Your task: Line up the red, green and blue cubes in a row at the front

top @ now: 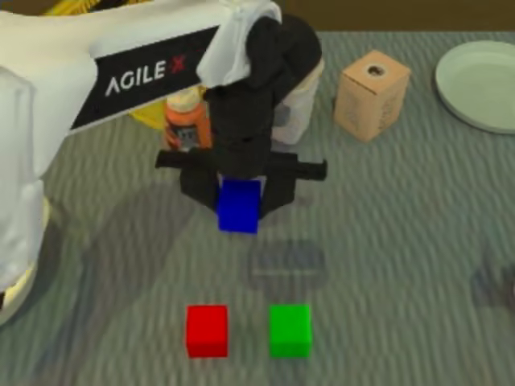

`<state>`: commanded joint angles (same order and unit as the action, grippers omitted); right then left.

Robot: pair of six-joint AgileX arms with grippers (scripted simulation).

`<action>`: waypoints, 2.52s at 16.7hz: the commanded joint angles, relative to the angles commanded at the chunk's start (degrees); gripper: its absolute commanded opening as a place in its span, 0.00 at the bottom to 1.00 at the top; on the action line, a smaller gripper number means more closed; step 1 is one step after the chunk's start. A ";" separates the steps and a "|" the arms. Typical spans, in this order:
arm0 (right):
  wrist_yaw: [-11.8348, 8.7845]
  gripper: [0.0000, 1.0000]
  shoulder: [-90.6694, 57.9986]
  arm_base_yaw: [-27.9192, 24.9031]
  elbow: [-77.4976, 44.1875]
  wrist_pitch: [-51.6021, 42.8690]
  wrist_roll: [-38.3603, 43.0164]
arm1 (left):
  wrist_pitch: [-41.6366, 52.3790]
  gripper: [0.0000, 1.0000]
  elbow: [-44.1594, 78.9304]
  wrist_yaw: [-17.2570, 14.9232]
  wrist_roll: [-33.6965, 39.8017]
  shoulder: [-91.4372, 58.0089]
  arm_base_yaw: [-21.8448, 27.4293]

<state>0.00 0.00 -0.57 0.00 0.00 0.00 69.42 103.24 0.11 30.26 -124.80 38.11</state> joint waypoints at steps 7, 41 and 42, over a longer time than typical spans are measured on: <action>0.00 1.00 0.00 0.00 0.00 0.00 0.00 | 4.91 0.00 9.88 0.05 26.44 -4.31 19.31; 0.00 1.00 0.00 0.00 0.00 0.00 0.00 | -9.18 1.00 -1.06 0.11 28.97 -6.80 21.62; 0.00 1.00 0.00 0.00 0.00 0.00 0.00 | -9.18 1.00 -1.06 0.11 28.97 -6.80 21.62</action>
<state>0.00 0.00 -0.57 0.00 0.00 0.00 60.24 102.17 0.22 59.22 -131.60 59.73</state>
